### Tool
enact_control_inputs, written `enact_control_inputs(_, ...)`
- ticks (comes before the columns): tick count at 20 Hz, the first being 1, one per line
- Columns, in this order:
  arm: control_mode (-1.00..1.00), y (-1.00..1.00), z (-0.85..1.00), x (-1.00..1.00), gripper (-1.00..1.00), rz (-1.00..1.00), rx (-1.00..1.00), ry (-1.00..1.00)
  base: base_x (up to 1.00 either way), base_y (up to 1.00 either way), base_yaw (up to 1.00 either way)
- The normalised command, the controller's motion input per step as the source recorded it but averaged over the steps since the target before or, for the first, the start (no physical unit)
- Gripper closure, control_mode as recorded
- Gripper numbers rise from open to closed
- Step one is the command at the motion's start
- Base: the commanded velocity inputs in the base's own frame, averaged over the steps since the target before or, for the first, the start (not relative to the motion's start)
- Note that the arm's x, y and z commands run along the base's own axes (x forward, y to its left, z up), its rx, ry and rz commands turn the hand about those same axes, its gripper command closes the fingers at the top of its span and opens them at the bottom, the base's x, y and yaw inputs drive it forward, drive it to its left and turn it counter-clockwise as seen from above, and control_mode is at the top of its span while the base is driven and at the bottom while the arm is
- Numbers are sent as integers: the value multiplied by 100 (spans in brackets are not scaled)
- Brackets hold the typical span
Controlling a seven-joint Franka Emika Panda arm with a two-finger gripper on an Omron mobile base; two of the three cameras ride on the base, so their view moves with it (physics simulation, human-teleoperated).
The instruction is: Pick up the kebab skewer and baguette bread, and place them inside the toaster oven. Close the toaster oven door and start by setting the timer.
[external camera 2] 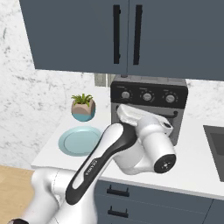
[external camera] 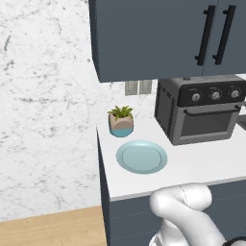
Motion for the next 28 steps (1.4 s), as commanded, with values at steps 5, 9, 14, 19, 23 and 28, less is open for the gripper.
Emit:
enact_control_inputs(5,-100,38,-6,-1,-100,0,-19,0,0,0,0)
enact_control_inputs(9,-100,44,-5,1,-100,0,-15,0,0,0,0)
enact_control_inputs(14,-100,12,0,18,-100,0,-6,0,0,0,0)
enact_control_inputs(19,-100,-3,-4,23,-100,-6,-4,0,0,0,0)
enact_control_inputs(23,-100,0,-11,18,-100,-10,-13,1,0,0,0)
enact_control_inputs(28,-100,0,-17,27,-100,-4,-11,5,0,0,0)
